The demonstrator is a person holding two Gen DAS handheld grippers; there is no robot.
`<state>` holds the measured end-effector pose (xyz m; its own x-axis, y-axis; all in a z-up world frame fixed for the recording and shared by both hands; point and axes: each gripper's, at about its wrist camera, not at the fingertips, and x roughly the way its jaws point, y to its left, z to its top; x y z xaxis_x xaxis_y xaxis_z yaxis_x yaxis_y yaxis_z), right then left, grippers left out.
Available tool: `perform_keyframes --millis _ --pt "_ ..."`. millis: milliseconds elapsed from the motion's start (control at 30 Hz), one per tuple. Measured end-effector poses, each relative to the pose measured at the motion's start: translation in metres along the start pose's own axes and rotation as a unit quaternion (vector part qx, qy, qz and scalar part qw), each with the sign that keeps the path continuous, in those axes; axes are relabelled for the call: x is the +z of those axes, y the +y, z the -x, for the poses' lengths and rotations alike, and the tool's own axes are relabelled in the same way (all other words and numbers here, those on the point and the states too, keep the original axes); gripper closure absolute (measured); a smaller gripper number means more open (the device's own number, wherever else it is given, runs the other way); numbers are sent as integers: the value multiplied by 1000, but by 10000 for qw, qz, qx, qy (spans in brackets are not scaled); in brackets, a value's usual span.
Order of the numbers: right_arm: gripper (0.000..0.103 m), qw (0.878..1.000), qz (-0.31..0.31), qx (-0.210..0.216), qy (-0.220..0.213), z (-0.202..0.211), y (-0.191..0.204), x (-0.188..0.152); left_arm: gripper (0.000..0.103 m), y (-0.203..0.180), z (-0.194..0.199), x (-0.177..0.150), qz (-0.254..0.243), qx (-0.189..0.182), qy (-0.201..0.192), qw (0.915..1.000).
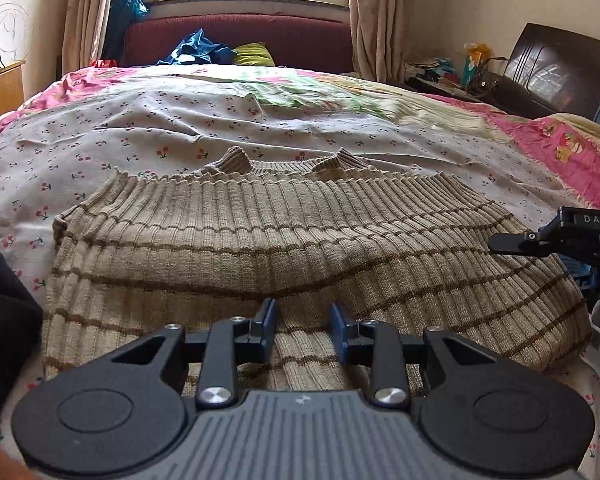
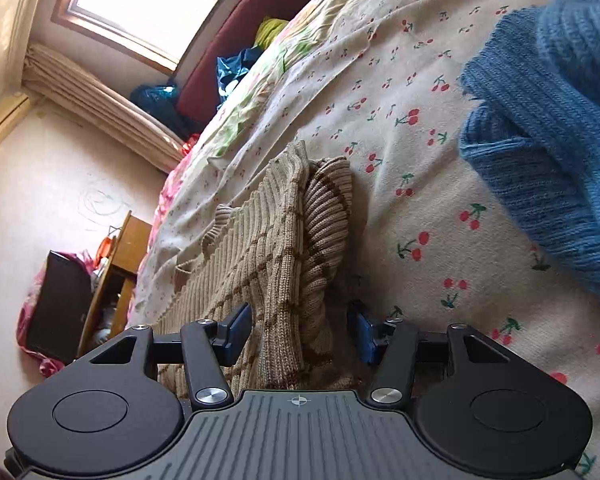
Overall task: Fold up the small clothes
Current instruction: 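Grasp the folded sweater edge with the right gripper and lift it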
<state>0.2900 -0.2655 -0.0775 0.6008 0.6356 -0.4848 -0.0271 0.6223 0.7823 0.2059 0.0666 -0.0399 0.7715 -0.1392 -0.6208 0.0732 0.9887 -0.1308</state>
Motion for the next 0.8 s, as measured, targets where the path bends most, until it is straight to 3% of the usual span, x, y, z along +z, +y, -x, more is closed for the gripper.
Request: perform_keyframes --millis 33,67,133,200,267,333,467,567,700,800 --pt "60 10000 15 8 -15 -2 3 -1 60 -1 3 0 -5 37 -38 10000" --pt "79 10000 20 -79 13 -3 5 -1 60 -3 8 0 -48 124 -114 9998" --pt "84 9999 -54 -52 111 1 8 -3 60 -5 19 -2 -234 504 -372 9978" --pt "85 9999 17 -111 54 12 17 -2 60 -4 22 -5 -453 729 -494 9951" --pt "86 9995 164 -255 6 19 32 1 60 -2 14 -10 -639 672 -241 9954" --pt "86 9981 457 -422 -36 20 60 5 59 3 11 -17 -618 582 -323 9959" --pt "86 9906 1144 -753 12 9 131 2 59 26 16 -14 -56 151 -344 9993" --pt "86 9778 1808 -1052 131 -14 188 -11 59 38 23 -14 228 -75 -330 9992" --pt "86 9642 2291 -1286 353 -59 236 -34 59 59 32 -13 573 -137 -291 9978" --pt "86 9470 2795 -1477 561 -94 261 -58 59 75 33 -14 927 -271 -176 9952"
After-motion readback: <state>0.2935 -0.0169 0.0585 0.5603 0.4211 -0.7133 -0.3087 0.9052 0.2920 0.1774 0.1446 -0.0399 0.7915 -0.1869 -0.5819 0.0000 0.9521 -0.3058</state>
